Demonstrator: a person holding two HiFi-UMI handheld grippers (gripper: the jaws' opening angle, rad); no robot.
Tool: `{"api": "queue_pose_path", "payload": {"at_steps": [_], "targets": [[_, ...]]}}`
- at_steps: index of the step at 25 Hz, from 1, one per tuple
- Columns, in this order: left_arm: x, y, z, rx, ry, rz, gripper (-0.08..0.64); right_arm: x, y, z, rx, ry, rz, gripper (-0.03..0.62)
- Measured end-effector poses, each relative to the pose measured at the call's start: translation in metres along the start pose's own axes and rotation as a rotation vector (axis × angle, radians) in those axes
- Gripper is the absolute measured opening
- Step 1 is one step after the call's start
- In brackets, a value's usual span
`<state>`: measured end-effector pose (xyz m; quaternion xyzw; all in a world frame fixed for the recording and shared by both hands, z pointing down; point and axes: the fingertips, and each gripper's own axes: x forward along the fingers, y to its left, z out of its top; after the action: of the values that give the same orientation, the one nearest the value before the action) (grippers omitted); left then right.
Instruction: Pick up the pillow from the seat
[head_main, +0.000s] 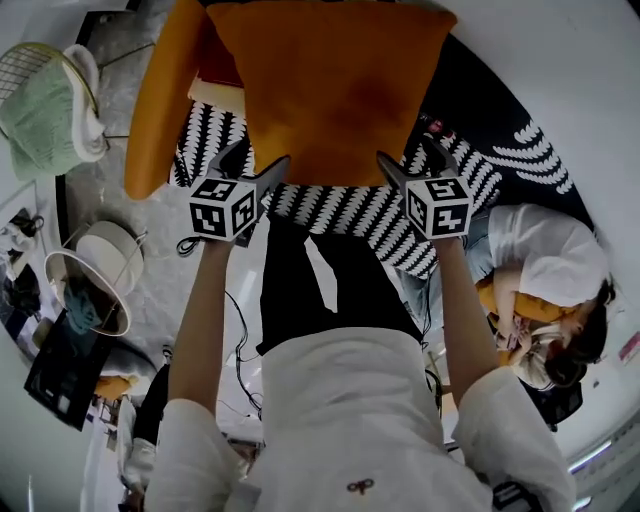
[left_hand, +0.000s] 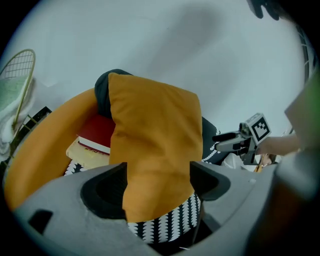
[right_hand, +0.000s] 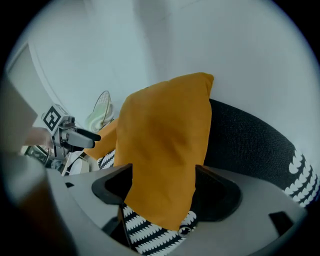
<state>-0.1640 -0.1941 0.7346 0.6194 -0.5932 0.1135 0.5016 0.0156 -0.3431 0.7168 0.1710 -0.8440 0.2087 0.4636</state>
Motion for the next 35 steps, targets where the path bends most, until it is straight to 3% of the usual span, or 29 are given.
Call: {"api": "queue_pose_path", "payload": {"at_steps": [8, 16, 21, 27, 35], "targets": [[0.034, 0.031, -0.013, -0.005, 0.038, 0.022, 0.449, 0.035, -0.016, -0.016, 0.023, 0.036, -0.047, 0.381], [0.063, 0.054, -0.009, 0.022, 0.035, 0.031, 0.525, 0.062, -0.021, -0.024, 0.080, 0.047, -0.005, 0.422], [0.083, 0.065, -0.021, 0.047, 0.083, 0.014, 0.587, 0.076, -0.026, -0.037, 0.086, 0.069, 0.028, 0.443], [0.106, 0.070, -0.024, 0.071, 0.122, -0.034, 0.591, 0.094, -0.042, -0.044, 0.123, 0.096, 0.031, 0.460], [0.116, 0.073, -0.026, 0.043, 0.162, -0.072, 0.588, 0.109, -0.042, -0.045, 0.116, 0.124, 0.063, 0.460]]}}
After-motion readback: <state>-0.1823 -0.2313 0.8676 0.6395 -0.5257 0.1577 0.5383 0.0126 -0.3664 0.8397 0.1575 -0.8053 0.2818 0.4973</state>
